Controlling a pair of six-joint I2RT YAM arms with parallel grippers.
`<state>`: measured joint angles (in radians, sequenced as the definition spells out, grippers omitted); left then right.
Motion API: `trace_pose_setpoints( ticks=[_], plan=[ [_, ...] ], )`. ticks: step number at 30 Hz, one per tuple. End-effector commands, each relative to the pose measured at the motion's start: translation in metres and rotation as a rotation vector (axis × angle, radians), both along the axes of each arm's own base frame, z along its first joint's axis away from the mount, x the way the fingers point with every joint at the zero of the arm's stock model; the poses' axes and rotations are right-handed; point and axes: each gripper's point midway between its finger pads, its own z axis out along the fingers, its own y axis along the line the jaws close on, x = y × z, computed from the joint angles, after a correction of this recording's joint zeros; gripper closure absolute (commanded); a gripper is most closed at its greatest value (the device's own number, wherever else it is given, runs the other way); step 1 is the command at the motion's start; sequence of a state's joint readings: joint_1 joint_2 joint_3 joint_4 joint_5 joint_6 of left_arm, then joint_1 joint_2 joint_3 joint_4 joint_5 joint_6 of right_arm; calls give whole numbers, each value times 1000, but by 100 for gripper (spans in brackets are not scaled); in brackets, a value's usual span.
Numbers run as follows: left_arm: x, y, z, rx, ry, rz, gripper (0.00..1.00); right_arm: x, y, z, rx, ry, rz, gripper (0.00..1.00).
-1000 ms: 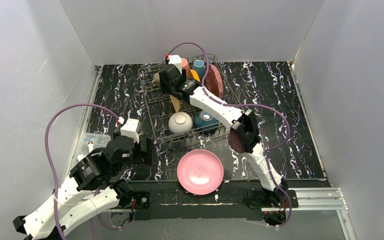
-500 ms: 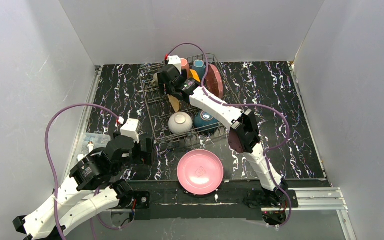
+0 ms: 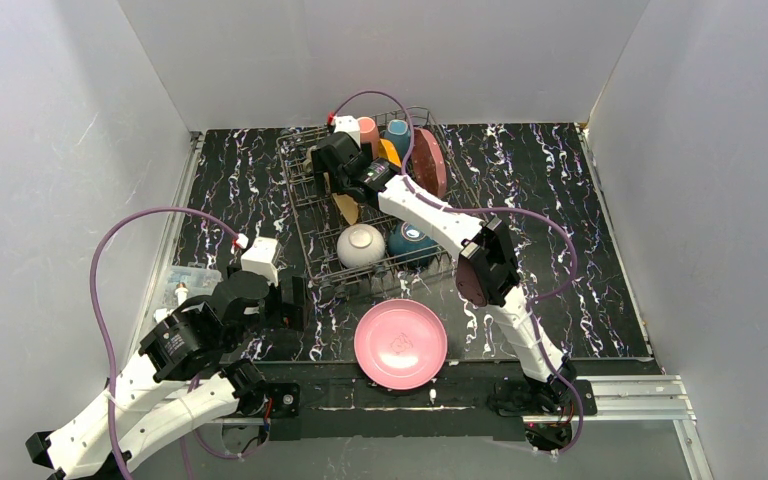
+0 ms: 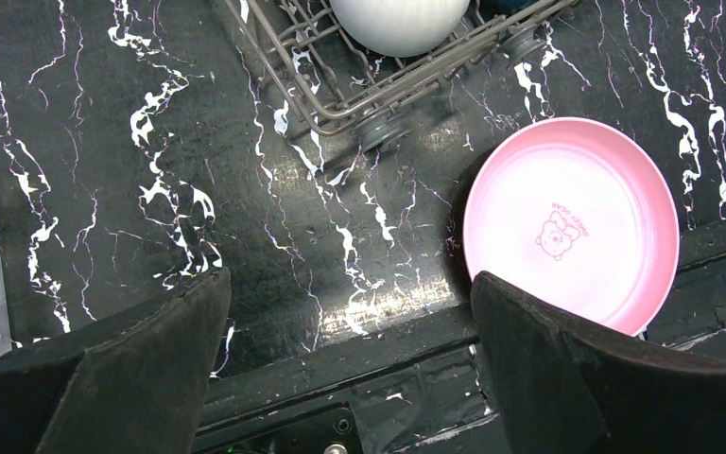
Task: Load the mixed dishes into the dish rack
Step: Insert the plate into the dish rack.
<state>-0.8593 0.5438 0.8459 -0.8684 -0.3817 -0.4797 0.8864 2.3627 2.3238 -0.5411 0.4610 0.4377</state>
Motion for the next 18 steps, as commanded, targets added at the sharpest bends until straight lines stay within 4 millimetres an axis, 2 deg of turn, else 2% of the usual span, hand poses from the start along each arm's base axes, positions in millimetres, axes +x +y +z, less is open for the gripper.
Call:
trace_pose_setpoints(
  ticks=[1, 14, 18],
  plan=[
    [1, 5, -5, 29, 8, 18, 2, 3, 7, 25, 76, -39, 25, 8],
    [2, 4, -7, 35, 13, 18, 2, -2, 7, 54, 135, -56, 56, 4],
    [2, 4, -7, 36, 14, 18, 2, 1, 1, 65, 145, -70, 34, 3]
  ],
)
